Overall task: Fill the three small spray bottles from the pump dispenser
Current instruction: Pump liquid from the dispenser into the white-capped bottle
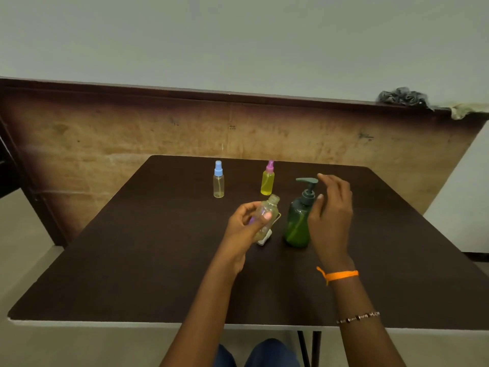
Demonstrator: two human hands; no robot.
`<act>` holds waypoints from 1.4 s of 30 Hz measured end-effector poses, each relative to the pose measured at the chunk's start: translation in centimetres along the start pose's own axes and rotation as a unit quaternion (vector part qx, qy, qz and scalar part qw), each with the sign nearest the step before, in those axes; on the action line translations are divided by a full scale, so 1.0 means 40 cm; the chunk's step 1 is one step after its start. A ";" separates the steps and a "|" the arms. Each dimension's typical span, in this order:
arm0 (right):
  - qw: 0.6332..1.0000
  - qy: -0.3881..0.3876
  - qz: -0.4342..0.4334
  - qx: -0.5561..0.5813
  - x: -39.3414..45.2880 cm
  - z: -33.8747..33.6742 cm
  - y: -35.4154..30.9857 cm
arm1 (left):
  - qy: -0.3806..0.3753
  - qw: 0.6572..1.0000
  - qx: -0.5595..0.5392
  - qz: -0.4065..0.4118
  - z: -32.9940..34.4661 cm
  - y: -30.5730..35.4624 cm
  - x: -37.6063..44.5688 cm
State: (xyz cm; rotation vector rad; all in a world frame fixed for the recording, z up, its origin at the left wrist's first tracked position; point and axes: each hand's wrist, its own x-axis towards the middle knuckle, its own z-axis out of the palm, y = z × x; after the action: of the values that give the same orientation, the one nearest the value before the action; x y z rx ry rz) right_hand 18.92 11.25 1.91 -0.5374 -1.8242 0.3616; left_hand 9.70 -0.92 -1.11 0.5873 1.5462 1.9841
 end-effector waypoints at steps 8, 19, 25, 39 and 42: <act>0.997 -0.057 -0.004 0.058 0.051 0.050 0.035 | 0.003 1.000 -0.020 0.013 0.055 0.024 0.048; 0.996 -0.069 -0.040 0.028 0.050 0.053 0.055 | -0.023 0.999 -0.022 0.004 0.082 0.029 0.080; 0.995 -0.070 -0.062 -0.031 0.037 0.048 0.047 | -0.033 0.999 -0.032 0.010 0.092 0.030 0.078; 0.991 -0.075 -0.074 -0.085 0.010 0.073 0.044 | -0.043 0.999 -0.025 0.013 0.074 0.014 0.088; 0.989 -0.074 -0.079 -0.100 0.027 0.057 0.021 | -0.051 0.998 -0.015 0.023 0.071 0.025 0.079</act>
State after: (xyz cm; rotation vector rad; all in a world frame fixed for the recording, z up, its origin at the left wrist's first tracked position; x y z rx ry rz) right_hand 16.64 12.59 1.64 -0.5101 -2.0454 0.1141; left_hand 8.97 3.04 0.56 0.7073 1.4523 1.9761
